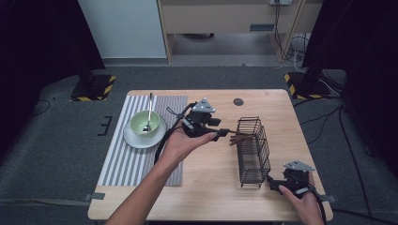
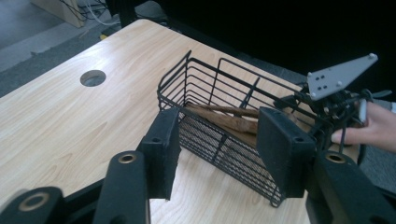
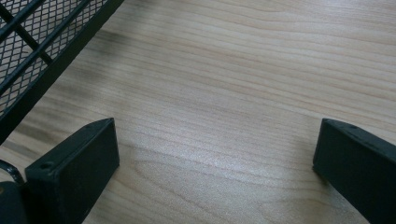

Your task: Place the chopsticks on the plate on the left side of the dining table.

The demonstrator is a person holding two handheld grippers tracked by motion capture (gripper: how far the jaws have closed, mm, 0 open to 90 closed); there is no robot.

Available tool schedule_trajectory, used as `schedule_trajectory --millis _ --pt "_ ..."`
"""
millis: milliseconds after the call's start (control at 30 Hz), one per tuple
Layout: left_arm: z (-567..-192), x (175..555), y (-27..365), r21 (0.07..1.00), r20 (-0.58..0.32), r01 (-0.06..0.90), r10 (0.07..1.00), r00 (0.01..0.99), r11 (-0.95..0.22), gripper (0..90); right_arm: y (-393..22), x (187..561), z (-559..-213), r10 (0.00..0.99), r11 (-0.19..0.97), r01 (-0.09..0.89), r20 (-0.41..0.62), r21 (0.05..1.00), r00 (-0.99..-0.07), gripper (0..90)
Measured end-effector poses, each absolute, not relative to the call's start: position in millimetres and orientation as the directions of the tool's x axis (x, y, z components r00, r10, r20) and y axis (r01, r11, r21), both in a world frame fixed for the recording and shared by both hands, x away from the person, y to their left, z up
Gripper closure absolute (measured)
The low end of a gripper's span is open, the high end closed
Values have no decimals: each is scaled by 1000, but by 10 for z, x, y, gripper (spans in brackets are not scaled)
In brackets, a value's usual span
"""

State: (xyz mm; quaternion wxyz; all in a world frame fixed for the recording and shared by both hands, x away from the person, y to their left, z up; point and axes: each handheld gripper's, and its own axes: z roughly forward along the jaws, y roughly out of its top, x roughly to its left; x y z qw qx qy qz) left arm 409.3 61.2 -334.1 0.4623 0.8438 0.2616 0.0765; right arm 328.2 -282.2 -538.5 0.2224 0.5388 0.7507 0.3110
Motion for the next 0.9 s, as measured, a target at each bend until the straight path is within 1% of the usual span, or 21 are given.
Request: schedule_trajectory --millis 300,633,900 --pt "-3353 4096 542 819 -117 374 512 851 -435 543 -2823 3282 -5385 948 225 671 1 707 -319 4" --pt "-3382 4113 436 808 -90 363 511 855 -465 559 -2823 3283 -5385 948 223 672 3 707 -317 5" --pt "-3420 4184 389 805 -76 370 538 840 -464 585 -2826 3283 -5386 947 223 670 4 708 -320 7"
